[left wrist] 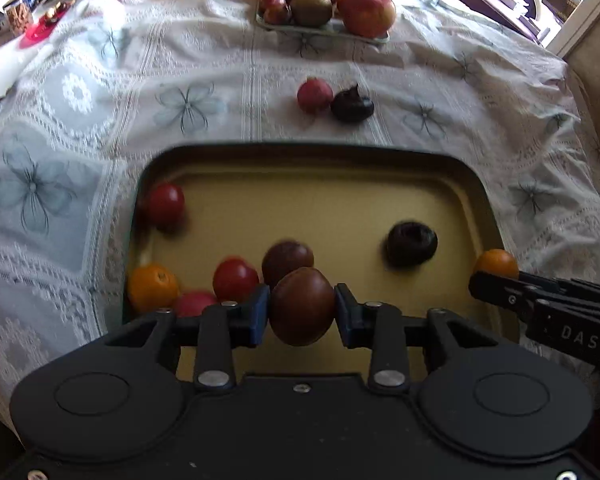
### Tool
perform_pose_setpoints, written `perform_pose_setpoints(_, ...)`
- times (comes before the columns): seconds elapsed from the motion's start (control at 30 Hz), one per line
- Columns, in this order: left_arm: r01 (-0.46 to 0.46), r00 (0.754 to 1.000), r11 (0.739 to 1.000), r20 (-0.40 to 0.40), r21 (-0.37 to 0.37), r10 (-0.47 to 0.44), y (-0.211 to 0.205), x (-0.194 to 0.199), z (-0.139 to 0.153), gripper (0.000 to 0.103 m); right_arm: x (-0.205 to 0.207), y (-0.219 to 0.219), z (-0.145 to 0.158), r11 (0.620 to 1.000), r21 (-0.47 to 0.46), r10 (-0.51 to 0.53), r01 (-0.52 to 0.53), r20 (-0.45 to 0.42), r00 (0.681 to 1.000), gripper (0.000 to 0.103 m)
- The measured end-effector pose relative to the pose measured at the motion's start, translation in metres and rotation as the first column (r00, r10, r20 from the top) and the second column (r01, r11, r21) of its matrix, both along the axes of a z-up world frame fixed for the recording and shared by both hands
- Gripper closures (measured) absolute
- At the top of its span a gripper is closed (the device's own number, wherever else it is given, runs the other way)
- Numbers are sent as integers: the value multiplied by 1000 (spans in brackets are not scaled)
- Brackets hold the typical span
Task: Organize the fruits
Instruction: 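Carry the plum and orange over the gold tray and open both grippers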
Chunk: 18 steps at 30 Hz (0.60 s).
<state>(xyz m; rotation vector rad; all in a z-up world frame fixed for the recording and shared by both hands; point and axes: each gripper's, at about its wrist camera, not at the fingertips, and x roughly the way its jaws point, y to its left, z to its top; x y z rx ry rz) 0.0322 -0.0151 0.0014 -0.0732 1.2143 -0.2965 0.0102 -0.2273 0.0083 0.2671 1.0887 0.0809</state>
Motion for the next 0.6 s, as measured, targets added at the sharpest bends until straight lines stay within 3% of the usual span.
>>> perform_pose_setpoints(0.33, -4, 1000, 998, 1, 65, 4, -12, -17, -14, 59, -13, 18, -20, 999, -22, 40, -41, -38, 998, 63)
perform_pose_setpoints(0.6, -39, 999, 989, 16, 141, 37, -19, -26, -22, 59, -23, 24, -23, 995, -82, 53, -53, -9, 999, 63)
